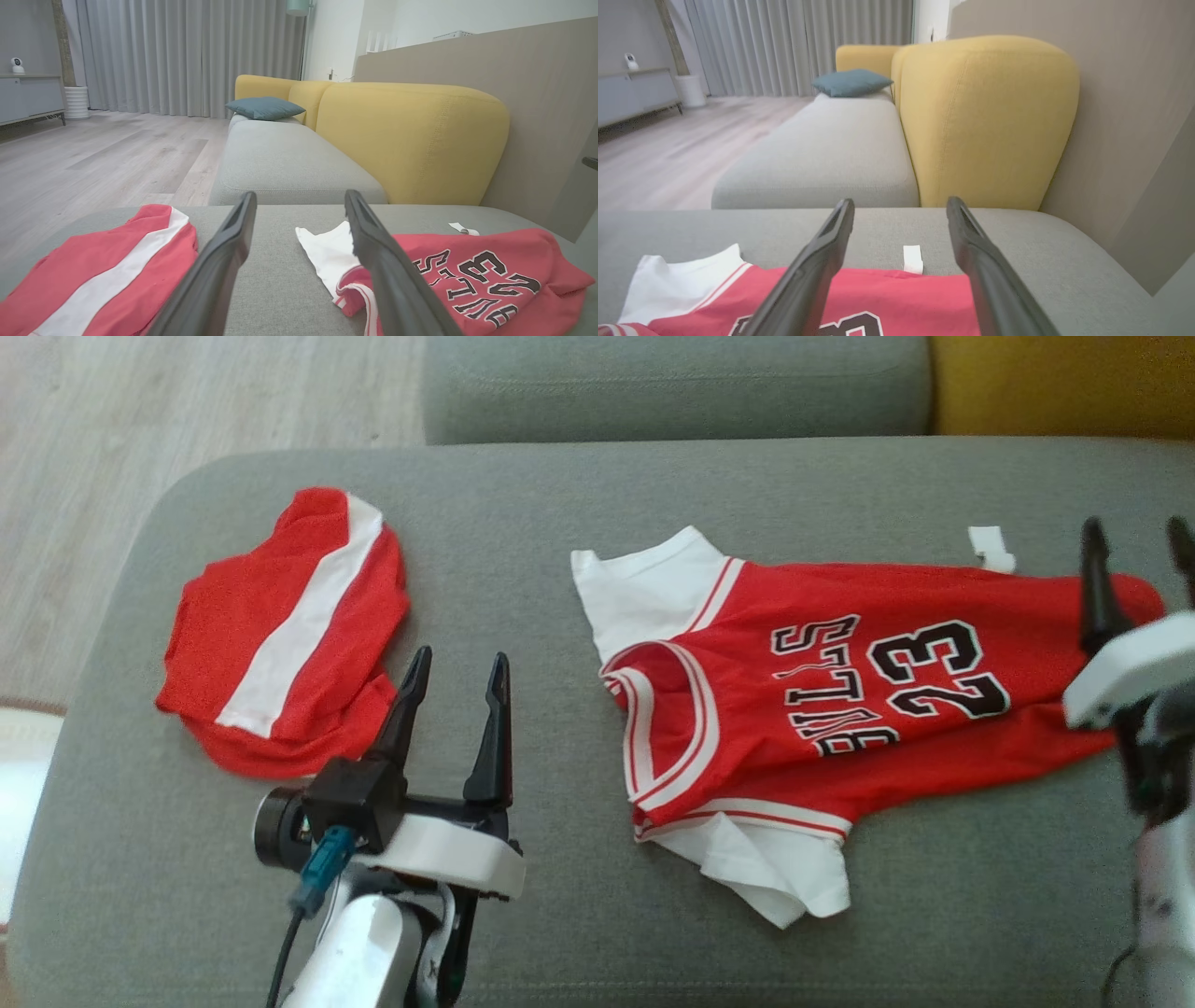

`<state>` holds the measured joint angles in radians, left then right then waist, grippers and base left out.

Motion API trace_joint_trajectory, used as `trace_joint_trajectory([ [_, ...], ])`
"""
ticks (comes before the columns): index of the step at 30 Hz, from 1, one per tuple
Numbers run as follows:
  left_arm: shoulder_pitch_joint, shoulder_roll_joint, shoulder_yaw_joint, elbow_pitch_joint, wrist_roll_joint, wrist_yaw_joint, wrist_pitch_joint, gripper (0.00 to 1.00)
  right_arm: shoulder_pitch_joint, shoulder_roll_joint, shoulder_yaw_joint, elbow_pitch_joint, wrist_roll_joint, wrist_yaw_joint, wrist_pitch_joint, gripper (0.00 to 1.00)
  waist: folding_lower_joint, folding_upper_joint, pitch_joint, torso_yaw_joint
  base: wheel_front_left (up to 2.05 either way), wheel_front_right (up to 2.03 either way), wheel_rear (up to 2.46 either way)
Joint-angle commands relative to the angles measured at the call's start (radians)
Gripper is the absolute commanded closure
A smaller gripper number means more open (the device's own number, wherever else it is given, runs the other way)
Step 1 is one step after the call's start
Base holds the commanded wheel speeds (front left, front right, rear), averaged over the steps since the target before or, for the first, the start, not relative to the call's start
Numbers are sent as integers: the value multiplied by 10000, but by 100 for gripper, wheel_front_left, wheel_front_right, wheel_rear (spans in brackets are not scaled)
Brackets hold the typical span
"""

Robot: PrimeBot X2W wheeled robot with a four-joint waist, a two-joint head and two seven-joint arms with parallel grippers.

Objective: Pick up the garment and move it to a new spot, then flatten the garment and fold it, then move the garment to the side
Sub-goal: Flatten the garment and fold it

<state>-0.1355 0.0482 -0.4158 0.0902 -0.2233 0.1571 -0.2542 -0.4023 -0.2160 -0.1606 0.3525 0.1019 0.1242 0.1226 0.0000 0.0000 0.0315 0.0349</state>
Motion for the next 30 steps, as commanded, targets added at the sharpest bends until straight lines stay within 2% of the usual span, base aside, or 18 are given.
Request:
trace_joint_trajectory([
  [1,-232,20,335,-376,-39,-20,-76,0,28,62,105,-534,27,65,-239,0,0,0,-126,-159,0,0,0],
  [6,-128,20,356,-387,-164,-5,-76,0,1429,1332,-414,-1896,80,65,-1048,0,0,0,-213,-410,0,0,0],
  [8,-136,20,351,-310,-182,-54,-76,0,1889,1548,-483,-2338,154,65,-1195,0,0,0,-147,-510,0,0,0],
  [14,-731,20,459,398,-277,-332,-76,0,2240,1652,-128,-2970,721,65,-1267,0,0,0,337,-922,0,0,0],
  [18,-1562,36,469,1405,-287,-486,106,0,2073,1655,171,-3095,936,65,-1231,0,0,0,792,-1338,0,0,0],
  [26,-4143,214,352,4311,-252,-926,2059,0,1774,1656,700,-3295,1127,65,-1321,0,0,0,1808,-2383,0,0,0],
  [29,-5014,372,429,5429,-240,-930,2680,0,1652,1657,847,-3388,1206,65,-1372,0,0,0,2100,-2739,0,0,0],
  [30,-5506,520,426,6186,-161,-881,3100,0,1618,1657,935,-3434,1262,65,-1396,0,0,0,2263,-2928,0,0,0],
])
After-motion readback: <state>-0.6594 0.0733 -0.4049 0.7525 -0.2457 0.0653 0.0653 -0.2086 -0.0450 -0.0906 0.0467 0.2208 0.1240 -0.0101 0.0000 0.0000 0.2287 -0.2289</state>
